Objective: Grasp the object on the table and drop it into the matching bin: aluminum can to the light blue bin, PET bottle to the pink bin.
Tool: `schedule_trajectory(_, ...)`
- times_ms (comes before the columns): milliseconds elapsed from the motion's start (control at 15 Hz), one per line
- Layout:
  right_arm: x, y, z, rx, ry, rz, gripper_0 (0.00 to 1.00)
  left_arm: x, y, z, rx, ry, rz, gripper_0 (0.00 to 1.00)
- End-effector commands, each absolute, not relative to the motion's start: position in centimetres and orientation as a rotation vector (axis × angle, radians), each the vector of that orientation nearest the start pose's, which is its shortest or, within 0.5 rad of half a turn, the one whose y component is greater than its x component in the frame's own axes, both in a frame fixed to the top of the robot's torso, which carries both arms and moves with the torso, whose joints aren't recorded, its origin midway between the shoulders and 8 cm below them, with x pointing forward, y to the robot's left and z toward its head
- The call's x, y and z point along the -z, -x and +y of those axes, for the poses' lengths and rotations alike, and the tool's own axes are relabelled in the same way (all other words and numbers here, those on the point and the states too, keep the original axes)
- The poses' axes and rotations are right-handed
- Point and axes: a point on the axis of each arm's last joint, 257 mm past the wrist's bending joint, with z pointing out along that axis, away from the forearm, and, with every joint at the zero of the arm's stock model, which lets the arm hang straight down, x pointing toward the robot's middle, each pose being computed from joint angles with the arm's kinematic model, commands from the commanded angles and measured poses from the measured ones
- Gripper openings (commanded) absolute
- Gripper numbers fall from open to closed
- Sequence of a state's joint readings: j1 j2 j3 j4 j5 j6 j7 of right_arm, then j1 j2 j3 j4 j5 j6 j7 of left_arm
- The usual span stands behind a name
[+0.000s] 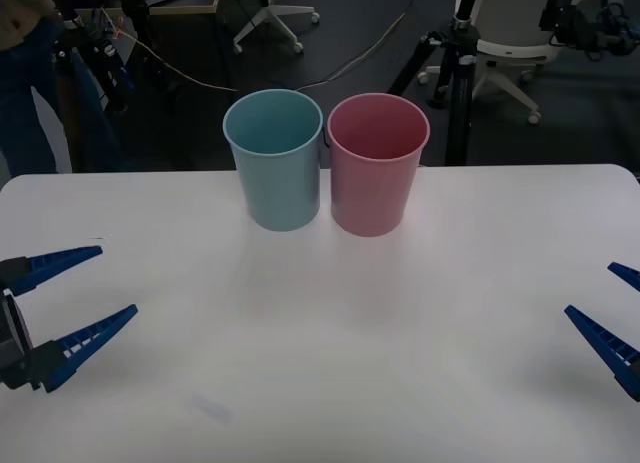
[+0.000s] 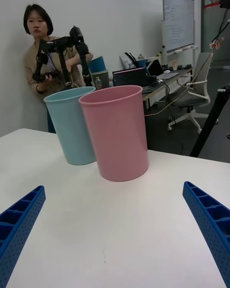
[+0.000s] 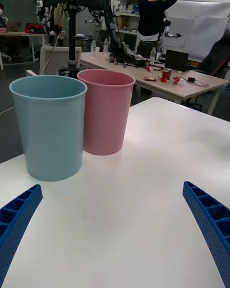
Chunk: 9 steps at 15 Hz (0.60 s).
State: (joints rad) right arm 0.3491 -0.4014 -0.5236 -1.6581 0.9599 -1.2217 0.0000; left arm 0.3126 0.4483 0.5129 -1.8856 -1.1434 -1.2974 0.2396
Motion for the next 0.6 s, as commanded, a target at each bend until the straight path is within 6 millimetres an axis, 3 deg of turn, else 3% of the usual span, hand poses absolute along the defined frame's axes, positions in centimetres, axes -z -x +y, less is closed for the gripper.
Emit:
schedule_trajectory(67, 16.9, -34.2, -33.0, -0.567, 0.465, 1.441, 1.0, 15.2, -31.9, 28.0, 0.643, -0.698, 1.528, 1.0)
schedule_trajectory(267, 16.9, -34.2, -33.0, -0.567, 0.465, 1.441, 1.0, 16.0, -30.6, 28.9, 0.635, -0.67, 1.551, 1.0)
schedule_trajectory(600, 16.9, -34.2, -33.0, -0.567, 0.465, 1.441, 1.0, 16.4, -30.3, 28.7, 0.641, -0.672, 1.555, 1.0)
